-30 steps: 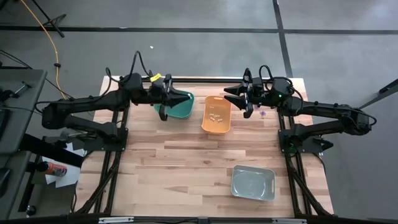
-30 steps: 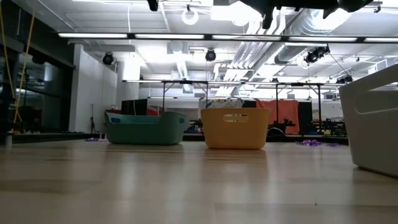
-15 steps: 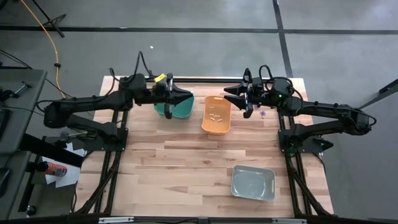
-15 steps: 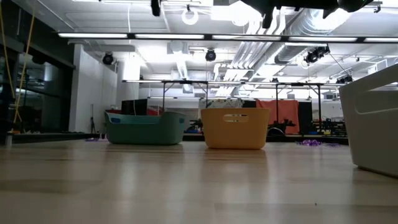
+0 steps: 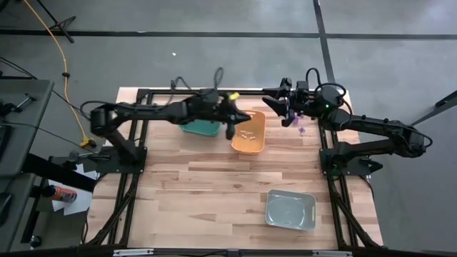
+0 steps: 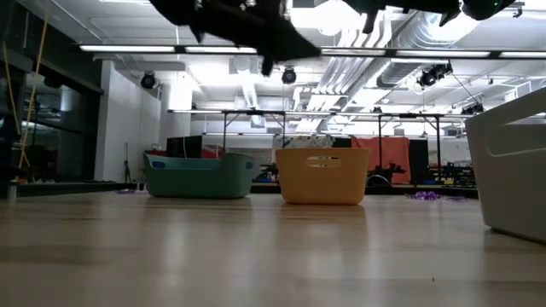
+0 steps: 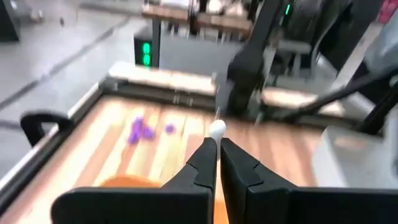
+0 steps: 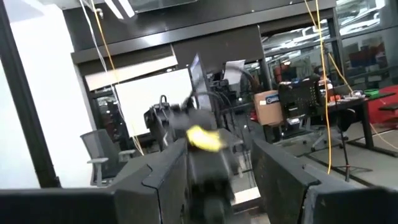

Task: Sort Halloween decoration
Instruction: Put the white bone toy into the yellow bin

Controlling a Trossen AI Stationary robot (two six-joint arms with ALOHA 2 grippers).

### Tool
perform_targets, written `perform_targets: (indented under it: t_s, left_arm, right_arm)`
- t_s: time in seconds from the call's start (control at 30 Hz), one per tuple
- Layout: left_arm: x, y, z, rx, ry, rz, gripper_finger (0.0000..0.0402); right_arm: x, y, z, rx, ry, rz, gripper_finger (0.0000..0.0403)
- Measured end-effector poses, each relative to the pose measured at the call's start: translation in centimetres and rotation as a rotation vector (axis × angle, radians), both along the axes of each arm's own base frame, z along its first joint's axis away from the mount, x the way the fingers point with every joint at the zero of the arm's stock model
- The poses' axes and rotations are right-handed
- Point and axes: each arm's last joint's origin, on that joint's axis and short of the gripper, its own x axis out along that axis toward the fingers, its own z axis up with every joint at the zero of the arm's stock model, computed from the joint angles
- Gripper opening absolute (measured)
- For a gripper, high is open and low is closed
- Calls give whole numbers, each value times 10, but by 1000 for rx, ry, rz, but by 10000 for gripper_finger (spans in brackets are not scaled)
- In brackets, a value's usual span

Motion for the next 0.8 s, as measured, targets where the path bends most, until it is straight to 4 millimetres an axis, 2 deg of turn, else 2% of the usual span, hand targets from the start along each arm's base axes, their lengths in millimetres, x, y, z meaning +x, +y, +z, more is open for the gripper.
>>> perform_targets:
  t_s: [0.17,0.4,0.6,0.8]
  left_arm:
    - [24,6,-43,-14,101,-4,0]
    - [38,10,-94,-46,227,-5,0]
    - [42,11,-122,-119,288,21,0]
    - [43,13,-133,-126,331,93,2]
  right_arm:
    - [0,-1,-1,6,14,-5,171]
    - [1,-2,-5,26,46,-27,171]
    - [2,-2,-7,35,68,-27,171]
    - [2,-3,-9,50,89,-28,171]
